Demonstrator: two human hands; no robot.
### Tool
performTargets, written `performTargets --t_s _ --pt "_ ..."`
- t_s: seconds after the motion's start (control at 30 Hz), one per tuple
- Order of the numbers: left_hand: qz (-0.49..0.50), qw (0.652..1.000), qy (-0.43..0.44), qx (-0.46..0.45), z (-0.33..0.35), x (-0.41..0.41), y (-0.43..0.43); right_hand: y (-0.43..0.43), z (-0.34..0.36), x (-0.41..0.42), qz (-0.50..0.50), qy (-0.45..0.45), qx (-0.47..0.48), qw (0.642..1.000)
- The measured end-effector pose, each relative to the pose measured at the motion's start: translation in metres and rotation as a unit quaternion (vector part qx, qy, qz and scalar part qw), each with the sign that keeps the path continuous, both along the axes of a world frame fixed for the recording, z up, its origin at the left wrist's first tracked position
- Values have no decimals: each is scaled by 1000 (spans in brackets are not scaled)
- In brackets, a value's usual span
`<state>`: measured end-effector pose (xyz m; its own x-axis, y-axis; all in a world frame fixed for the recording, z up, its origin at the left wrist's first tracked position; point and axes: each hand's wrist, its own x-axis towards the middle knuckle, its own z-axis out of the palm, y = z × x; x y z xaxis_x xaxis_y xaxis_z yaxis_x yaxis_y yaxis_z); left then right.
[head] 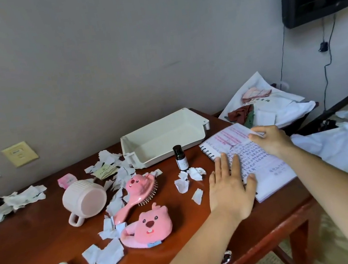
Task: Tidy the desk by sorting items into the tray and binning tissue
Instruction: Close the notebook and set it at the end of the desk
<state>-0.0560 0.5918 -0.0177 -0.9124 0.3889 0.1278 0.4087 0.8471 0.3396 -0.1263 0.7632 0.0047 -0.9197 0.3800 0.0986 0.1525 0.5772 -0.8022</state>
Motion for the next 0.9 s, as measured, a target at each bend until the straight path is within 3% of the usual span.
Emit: performTargets --t_s 0.17,0.37,0.67,0.9 --pt "12 1000 -19 -18 1 -8 4 -14 -3 -19 -5 -42 124 991" --pt "9 999 -38 -13 4 -19 5 -18 -12 -32 -31 -15 295 955" --pt "-17 995 -91 -35 23 -23 -5 -28 -8 -21 22 -51 310 949" --pt "-51 996 -30 -67 76 -12 -59 -70 34 -10 77 36 307 948"
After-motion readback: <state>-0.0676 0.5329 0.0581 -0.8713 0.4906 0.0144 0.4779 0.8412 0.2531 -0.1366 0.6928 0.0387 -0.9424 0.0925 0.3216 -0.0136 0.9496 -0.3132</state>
